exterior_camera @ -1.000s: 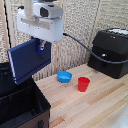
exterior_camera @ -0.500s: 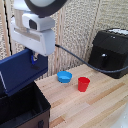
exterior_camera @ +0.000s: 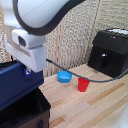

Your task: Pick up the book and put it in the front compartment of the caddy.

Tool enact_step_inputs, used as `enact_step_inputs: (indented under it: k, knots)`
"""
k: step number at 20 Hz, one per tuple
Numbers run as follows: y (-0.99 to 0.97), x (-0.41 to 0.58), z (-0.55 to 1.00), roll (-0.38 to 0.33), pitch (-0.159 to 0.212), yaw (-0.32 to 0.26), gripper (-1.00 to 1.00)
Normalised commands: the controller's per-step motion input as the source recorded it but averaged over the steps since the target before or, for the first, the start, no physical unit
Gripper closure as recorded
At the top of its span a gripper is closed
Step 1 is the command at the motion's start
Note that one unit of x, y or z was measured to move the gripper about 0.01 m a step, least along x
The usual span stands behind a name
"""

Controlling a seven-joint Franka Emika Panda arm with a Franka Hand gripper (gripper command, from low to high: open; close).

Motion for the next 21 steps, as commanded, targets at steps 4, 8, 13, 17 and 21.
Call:
enact_step_inputs:
  k: [4, 8, 13, 17, 21]
  knots:
    - [0.67, 0.033, 0.0, -0.117, 0.0, -0.153, 1.0]
    - [0.42, 0.239, 0.01, -0.145, -0.043, -0.196, 1.0]
    - [0.11, 0.234, 0.07, -0.008, 0.018, -0.089, -1.0]
    - [-0.56, 0.02, 0.3, 0.137, -0.016, -0.017, -1.0]
    - [-0.33, 0.018, 0.28, 0.099, 0.017, -0.026, -1.0]
